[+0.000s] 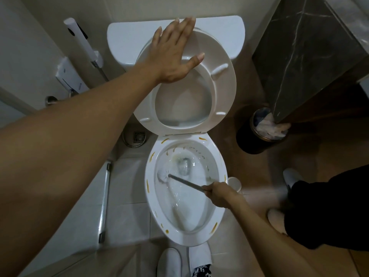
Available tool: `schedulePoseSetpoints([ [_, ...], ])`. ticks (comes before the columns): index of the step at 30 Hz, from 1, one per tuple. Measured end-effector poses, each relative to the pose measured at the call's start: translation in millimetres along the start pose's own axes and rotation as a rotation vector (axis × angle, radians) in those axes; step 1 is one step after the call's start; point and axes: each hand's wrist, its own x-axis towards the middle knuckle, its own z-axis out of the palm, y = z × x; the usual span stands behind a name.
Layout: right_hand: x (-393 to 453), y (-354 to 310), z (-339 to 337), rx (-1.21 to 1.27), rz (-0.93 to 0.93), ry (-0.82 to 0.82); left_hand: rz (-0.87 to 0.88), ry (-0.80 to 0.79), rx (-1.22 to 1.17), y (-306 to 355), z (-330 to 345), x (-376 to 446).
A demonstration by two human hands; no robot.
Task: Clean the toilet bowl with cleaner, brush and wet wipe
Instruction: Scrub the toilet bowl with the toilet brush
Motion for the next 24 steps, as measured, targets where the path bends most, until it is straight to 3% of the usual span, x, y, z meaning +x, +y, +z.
schedulePoseSetpoints([
  [10,-2.2,11.2,-1.9,-0.088,0.024,-0.052,-0.012,0.001,-0.001,1.8,-1.4,-0.7],
  [13,5.0,4.3,6.2,0.001,-0.023,0.012,-0.014,0.0,-0.007,2.4,-2.4,-1.0],
  [21,17.1,20.0,26.4,0.172,0.119,0.319,-0.013,0.013,-0.008,2.6,-0.8,-1.0],
  [24,16.1,11.5,40.6,0.23,0.107,0.301,-0.01,0.014,0.003,1.9,0.5,-0.5],
])
